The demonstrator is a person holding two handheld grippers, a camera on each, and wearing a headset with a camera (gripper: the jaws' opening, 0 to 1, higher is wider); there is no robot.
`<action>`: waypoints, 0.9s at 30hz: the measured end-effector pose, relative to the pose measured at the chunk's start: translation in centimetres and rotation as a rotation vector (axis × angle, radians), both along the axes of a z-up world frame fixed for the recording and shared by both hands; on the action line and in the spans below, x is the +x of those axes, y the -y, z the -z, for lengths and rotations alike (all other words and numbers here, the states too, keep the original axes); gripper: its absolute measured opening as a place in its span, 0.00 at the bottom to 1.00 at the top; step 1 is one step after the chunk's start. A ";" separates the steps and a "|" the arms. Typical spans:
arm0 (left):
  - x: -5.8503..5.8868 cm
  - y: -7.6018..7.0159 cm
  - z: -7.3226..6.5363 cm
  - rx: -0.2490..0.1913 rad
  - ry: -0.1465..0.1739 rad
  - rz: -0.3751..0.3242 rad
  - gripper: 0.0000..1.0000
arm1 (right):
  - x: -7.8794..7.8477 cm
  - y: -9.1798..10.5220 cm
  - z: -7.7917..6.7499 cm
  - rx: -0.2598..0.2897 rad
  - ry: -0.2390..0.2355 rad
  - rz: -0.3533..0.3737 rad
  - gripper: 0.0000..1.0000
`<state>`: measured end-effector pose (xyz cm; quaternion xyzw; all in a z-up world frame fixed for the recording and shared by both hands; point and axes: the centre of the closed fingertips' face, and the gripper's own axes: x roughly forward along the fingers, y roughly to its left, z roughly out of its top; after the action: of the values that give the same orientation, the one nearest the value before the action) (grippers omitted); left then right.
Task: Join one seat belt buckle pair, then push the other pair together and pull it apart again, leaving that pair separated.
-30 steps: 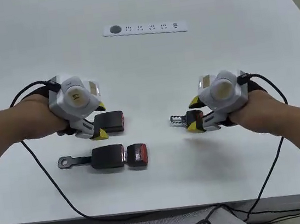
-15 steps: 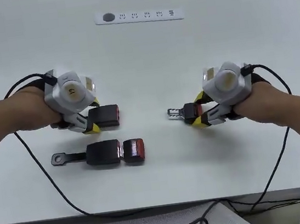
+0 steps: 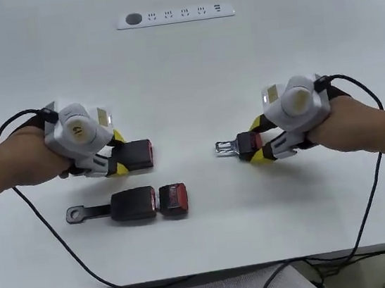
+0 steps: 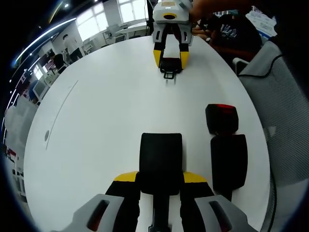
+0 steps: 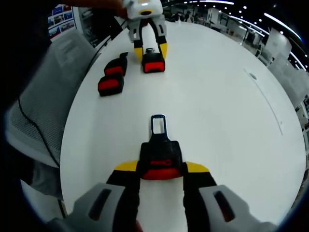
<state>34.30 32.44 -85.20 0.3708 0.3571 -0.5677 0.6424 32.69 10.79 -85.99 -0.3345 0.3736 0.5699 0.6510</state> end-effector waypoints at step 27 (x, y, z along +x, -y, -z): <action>-0.2 0.1 0.4 0.041 -0.006 -0.023 0.32 | 0.8 -6.2 0.3 0.005 0.038 0.003 0.34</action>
<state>34.14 32.31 -85.63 0.3781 0.3750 -0.5539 0.6400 33.46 16.96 -86.25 -0.3432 0.3602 0.5633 0.6597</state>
